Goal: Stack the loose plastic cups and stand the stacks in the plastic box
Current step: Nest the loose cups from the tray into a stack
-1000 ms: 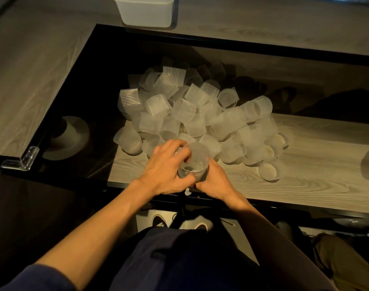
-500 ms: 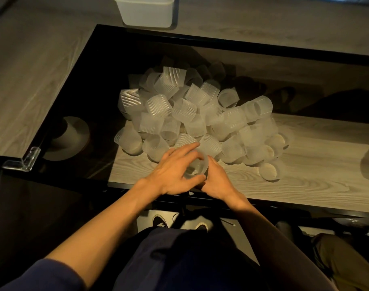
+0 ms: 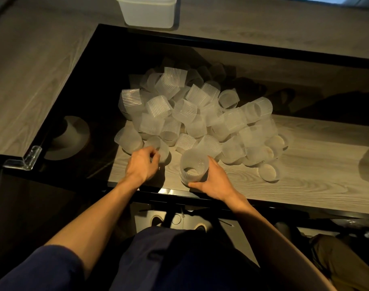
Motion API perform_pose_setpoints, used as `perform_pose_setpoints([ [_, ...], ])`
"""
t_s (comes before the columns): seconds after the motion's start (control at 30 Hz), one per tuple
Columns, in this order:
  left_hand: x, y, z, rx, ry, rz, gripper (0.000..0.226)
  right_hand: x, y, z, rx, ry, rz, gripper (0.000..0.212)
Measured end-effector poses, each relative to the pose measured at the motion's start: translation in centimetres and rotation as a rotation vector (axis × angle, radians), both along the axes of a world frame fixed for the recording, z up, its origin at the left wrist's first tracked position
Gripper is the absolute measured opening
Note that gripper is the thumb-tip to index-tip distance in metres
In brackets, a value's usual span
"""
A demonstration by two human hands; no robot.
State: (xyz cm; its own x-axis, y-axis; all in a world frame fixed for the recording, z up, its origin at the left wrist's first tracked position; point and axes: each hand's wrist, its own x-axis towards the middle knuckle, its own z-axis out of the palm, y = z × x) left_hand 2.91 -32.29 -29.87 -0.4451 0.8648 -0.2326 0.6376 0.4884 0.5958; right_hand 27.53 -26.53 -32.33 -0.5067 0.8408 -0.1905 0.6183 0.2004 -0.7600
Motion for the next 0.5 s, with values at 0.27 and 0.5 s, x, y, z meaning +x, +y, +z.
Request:
perform_pose_setpoints([
  [0.27, 0.5, -1.5, -0.3, -0.019, -0.072, -0.138, 0.012, 0.1, -0.1, 0.2, -0.016, 0.011, 0.001, 0.09],
  [0.5, 0.2, -1.9, -0.5, 0.032, -0.135, -0.133, 0.013, 0.0, -0.1, 0.2, -0.021, 0.003, 0.0, 0.093],
])
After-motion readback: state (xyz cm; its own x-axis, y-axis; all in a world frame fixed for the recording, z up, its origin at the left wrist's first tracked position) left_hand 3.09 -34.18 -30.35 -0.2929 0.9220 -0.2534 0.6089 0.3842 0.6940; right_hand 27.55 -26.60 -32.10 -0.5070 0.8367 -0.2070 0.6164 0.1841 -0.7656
